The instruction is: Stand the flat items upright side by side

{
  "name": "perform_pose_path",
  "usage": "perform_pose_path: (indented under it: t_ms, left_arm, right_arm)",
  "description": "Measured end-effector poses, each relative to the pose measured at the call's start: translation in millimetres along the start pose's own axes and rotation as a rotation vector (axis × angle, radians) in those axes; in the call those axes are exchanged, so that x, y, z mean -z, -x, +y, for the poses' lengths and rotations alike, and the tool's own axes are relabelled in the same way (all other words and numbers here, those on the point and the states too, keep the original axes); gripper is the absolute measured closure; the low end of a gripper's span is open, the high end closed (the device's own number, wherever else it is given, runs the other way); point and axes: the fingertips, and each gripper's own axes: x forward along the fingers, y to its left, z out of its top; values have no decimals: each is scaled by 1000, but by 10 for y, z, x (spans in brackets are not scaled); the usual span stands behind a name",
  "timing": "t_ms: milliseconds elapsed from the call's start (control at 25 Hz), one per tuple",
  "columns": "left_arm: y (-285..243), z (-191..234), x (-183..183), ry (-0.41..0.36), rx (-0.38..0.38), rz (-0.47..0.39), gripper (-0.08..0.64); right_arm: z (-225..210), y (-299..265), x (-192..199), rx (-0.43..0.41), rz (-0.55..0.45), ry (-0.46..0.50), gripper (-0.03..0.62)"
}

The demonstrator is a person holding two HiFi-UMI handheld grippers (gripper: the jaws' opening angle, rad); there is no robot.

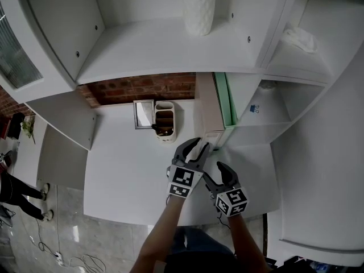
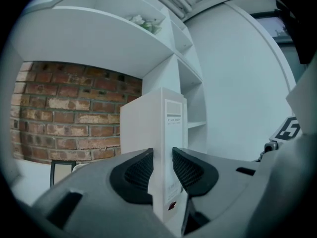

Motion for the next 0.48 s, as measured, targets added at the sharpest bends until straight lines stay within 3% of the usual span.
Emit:
perform_pose_path:
  t_ms: [480]
  left_arm:
    - [-280,164,-64,-6,27,0,440]
  right_arm:
    - [-65,53,-14,25,-2,-5,307]
